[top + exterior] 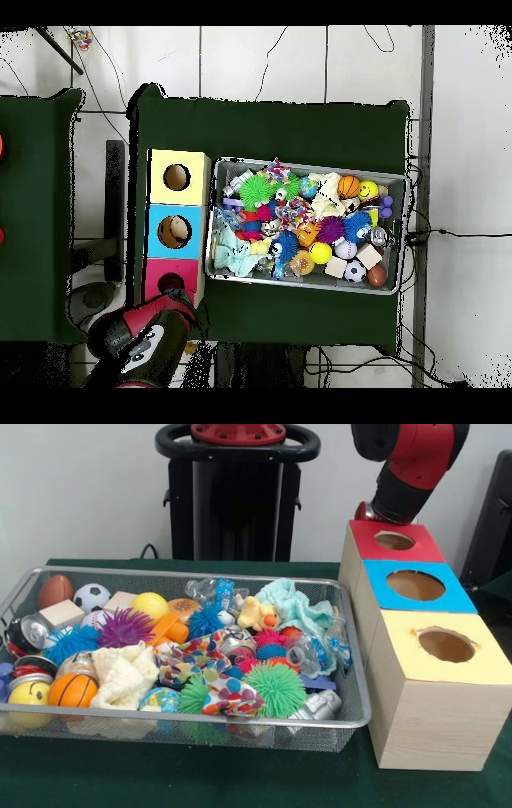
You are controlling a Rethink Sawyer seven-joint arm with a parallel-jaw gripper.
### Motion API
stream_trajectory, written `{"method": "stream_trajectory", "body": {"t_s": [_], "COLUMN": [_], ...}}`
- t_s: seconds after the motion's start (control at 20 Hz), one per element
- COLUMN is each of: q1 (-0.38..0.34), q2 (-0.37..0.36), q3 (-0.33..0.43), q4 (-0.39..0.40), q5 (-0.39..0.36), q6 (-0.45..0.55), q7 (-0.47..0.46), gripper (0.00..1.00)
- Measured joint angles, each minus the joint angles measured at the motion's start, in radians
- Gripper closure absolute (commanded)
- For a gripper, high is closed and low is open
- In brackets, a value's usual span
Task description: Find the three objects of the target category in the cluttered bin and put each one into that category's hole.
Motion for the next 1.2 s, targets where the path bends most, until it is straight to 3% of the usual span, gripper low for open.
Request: {"method": "stream_trajectory", "body": {"t_s": [0.85,0.9,1.2], "q1": [0.019,0.022,0.036], "q2": [0.004,0.004,0.005], "q3": [-0.012,-0.014,-0.024], "q4": [-0.017,-0.018,-0.020], "q5": [0.012,0.015,0.030], "q6": [0.036,0.035,0.036], "q7": [0.002,0.003,0.003], "gripper": [0.00,1.00,1.00]}}
